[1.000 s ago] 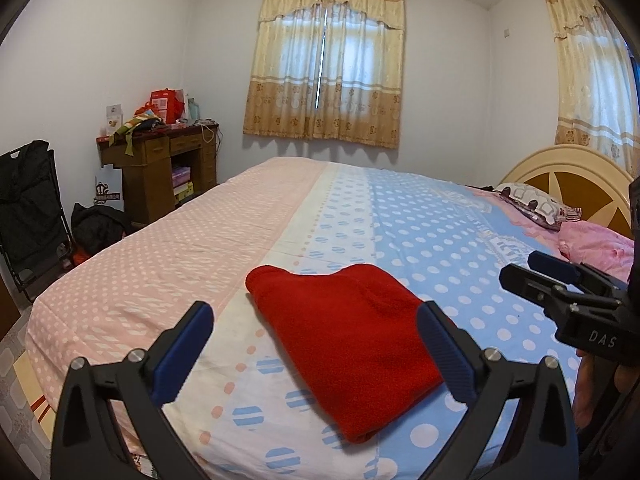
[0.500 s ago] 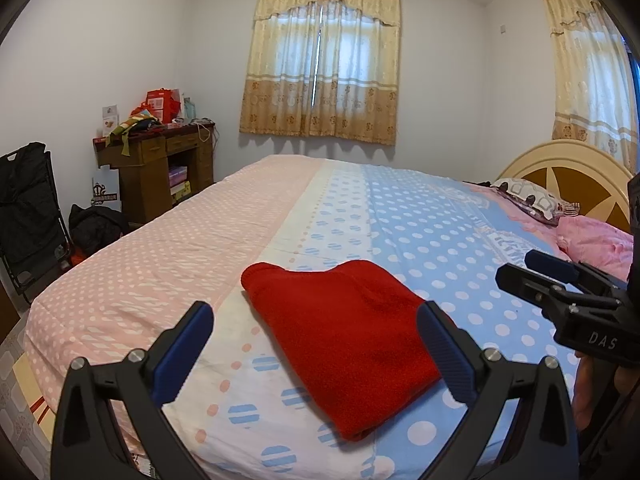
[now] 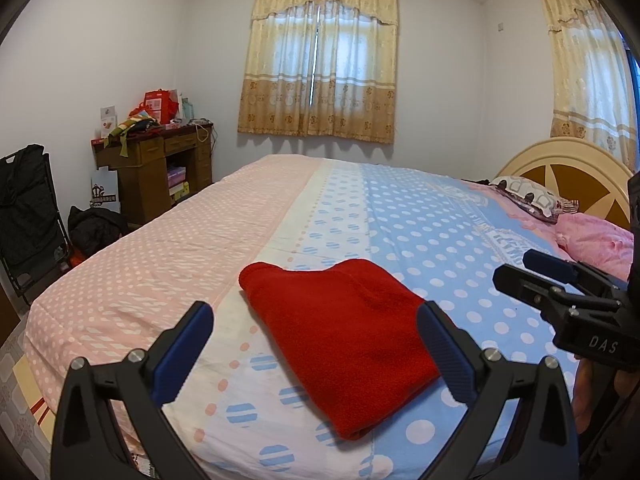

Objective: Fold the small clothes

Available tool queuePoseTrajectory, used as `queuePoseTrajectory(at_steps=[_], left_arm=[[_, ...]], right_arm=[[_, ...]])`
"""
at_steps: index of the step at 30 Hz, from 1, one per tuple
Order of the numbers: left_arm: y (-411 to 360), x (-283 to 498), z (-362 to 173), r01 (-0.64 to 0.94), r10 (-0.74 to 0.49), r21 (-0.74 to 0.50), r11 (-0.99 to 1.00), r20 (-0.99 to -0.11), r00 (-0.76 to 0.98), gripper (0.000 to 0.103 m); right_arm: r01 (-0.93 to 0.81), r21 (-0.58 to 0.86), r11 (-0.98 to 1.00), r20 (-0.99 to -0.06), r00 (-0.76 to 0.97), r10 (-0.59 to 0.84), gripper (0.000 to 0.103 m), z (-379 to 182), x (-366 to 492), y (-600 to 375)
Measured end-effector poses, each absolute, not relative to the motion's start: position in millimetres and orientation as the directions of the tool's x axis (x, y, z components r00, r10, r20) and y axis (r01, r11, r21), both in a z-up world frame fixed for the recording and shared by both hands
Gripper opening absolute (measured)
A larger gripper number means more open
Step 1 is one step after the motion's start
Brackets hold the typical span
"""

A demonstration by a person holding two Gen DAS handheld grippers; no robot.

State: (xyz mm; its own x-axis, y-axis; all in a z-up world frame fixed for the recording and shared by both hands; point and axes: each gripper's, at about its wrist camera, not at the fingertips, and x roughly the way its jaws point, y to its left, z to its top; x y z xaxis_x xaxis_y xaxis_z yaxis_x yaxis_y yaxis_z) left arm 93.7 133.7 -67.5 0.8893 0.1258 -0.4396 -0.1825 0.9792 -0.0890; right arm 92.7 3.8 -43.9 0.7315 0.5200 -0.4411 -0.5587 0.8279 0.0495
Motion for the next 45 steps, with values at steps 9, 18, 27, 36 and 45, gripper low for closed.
queuePoseTrajectory(at_steps=[9, 18, 27, 36, 45], left_arm=[[132, 96, -68, -0.172, 0.117, -0.086, 0.981, -0.444, 0.888, 0.103], [132, 98, -70, -0.168, 0.112, -0.085, 0.982, -0.454, 0.884, 0.103], [129, 99, -69, -0.155, 0.110, -0.064, 0.986, -0.453, 0.885, 0.103], [134, 99, -67, -0.182, 0.139, -0.053, 0.982, -0.452, 0.881, 0.103], [141, 103, -70, -0.208, 0.162, -0.049, 0.977, -0.467, 0.869, 0.103]], right_arm=[[-0.559, 0.051, 0.828, -0.441, 0.731, 0.521, 0.075, -44, 93, 3], [-0.559, 0.051, 0.827, -0.441, 0.731, 0.521, 0.075, -44, 93, 4], [-0.559, 0.052, 0.828, -0.442, 0.730, 0.521, 0.075, -44, 92, 4], [-0.566, 0.048, 0.823, -0.438, 0.729, 0.527, 0.075, -45, 87, 8], [-0.573, 0.049, 0.818, -0.441, 0.723, 0.532, 0.075, -47, 86, 10]])
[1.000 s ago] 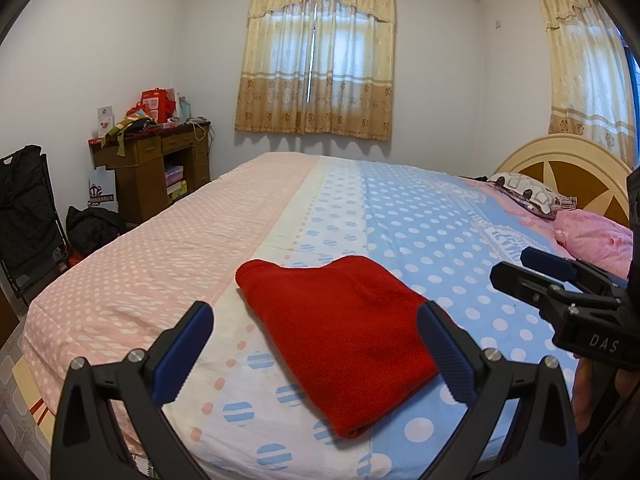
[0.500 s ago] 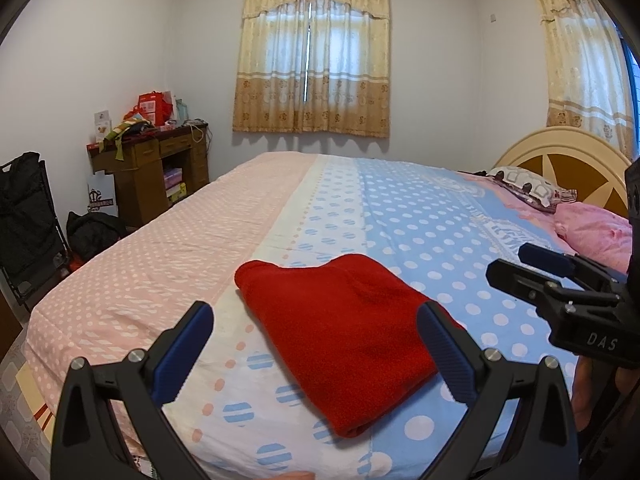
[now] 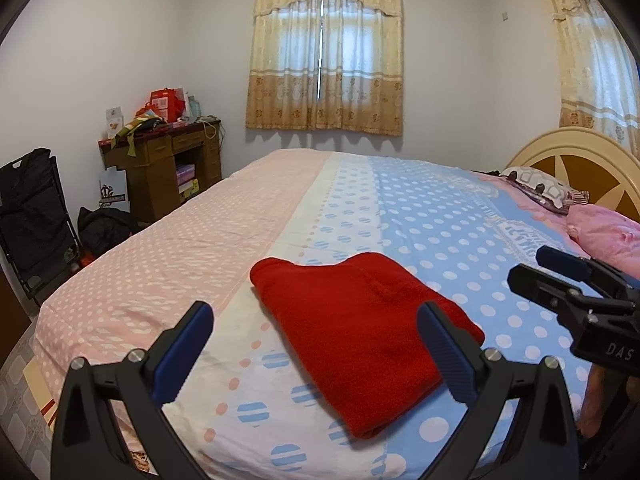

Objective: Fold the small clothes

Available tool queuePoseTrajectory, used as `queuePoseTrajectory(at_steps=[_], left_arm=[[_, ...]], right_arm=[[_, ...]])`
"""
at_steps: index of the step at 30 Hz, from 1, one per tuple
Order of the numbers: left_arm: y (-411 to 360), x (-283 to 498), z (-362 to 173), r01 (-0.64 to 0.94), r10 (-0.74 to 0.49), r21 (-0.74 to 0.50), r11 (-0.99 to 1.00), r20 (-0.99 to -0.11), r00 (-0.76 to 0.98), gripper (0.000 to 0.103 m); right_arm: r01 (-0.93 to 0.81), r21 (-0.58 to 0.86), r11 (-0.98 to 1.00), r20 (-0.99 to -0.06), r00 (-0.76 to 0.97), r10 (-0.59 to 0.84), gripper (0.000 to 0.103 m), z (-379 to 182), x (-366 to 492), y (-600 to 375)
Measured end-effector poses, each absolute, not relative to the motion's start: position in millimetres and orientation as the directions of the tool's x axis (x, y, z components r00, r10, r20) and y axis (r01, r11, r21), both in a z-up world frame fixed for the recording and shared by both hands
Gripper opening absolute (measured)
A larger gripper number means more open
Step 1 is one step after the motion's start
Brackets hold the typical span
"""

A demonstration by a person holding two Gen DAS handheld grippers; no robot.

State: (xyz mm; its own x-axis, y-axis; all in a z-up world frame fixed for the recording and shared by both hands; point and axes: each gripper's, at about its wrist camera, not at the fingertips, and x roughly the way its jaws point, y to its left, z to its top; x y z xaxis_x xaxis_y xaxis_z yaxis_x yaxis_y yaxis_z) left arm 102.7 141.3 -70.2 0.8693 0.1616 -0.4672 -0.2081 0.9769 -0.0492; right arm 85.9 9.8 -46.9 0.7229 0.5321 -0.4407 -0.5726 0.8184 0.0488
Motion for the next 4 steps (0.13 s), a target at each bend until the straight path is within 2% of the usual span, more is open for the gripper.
queuePoseTrajectory(at_steps=[4], left_arm=[[141.8, 102.6, -72.9, -0.209, 0.167, -0.040, 0.977, -0.466, 0.869, 0.103]], right_arm=[[-0.573, 0.053, 0.818, -0.446, 0.719, 0.533, 0.075, -49.3, 86.5, 8.9]])
